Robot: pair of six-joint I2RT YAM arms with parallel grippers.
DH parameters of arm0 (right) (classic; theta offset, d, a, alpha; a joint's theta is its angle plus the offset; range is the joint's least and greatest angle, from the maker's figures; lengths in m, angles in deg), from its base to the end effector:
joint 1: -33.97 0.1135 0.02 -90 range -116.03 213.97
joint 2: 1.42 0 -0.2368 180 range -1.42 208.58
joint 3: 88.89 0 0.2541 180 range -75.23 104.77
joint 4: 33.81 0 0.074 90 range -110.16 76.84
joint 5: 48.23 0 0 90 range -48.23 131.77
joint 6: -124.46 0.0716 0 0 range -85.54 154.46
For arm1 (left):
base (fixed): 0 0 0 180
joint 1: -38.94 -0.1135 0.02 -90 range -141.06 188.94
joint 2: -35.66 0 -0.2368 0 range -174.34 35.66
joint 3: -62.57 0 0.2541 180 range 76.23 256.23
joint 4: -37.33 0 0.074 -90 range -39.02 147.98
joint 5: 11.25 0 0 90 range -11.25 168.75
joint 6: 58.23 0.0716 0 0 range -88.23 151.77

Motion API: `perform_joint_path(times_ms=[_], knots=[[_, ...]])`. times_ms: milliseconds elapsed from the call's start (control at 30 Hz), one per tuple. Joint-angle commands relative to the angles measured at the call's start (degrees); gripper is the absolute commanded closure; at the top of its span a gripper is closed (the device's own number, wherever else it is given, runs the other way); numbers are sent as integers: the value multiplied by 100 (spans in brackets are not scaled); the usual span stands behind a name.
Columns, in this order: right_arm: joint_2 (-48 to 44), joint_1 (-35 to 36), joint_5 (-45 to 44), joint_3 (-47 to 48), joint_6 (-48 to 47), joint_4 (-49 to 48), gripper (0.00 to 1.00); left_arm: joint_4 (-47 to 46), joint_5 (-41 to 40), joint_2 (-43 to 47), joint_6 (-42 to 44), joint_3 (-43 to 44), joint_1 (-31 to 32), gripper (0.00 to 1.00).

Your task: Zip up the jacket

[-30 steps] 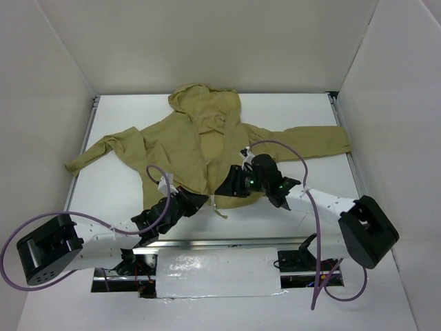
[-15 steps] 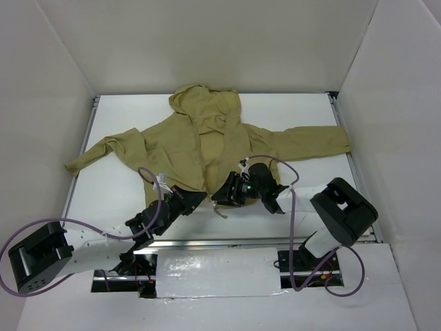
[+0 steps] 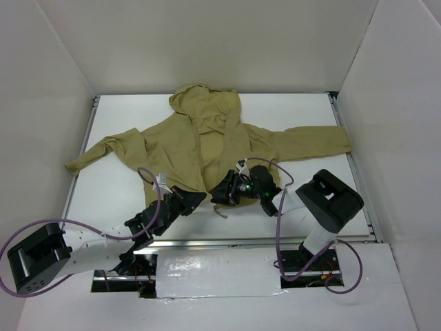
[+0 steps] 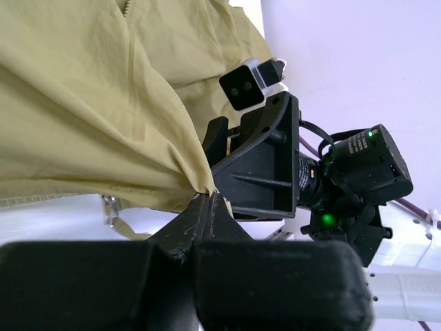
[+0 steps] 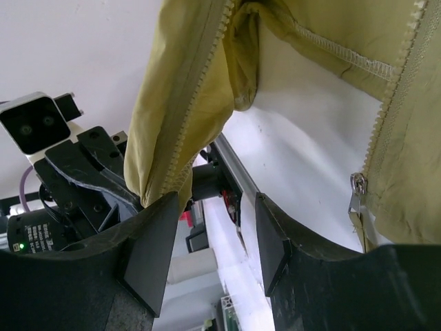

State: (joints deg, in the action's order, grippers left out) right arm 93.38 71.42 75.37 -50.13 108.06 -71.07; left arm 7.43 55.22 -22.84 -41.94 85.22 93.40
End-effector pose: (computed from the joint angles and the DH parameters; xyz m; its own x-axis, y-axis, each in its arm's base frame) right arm 0.2206 0.2189 0.0957 -0.9570 0.2734 -0.0964 -0.0153 0.2845 0.9585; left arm 0.1634 -0.1796 0.1521 -0.5115 -0.7980 -0.3187 0.0867 0.3211 -0.9431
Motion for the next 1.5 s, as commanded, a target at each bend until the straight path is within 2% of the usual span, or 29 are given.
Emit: perform_joint_path(times_ms=[0, 300, 567, 700, 833, 900, 1233, 1267, 1367, 1467], knots=[[178, -27, 260, 91, 233, -910, 44, 92, -3, 146, 67, 146, 12, 100], [170, -45, 207, 214, 128, -859, 43, 646, 103, 366, -152, 85, 12, 100], [214, -63, 208, 92, 14, -885, 42, 479, 147, 366, -135, -38, 12, 100], [397, -63, 339, -49, 259, -1438, 41, 400, 182, 243, -117, -73, 12, 100], [548, -71, 419, -14, 356, -1587, 45, 76, 252, 58, -152, -117, 12, 100], [592, -71, 410, -49, 426, -1684, 51, 75, 270, -21, -126, -91, 21, 100], [442, -142, 357, 73, 242, -1211, 50, 136, 340, -12, 85, -108, 12, 100], [460, -133, 366, 82, 216, -1201, 52, 136, 332, 14, 85, -117, 12, 100], [556, -133, 383, 65, 242, -1316, 70, 66, 349, 23, 120, -144, 12, 100], [618, -133, 392, 100, 190, -1351, 79, -48, 436, -38, 190, -152, 21, 100]])
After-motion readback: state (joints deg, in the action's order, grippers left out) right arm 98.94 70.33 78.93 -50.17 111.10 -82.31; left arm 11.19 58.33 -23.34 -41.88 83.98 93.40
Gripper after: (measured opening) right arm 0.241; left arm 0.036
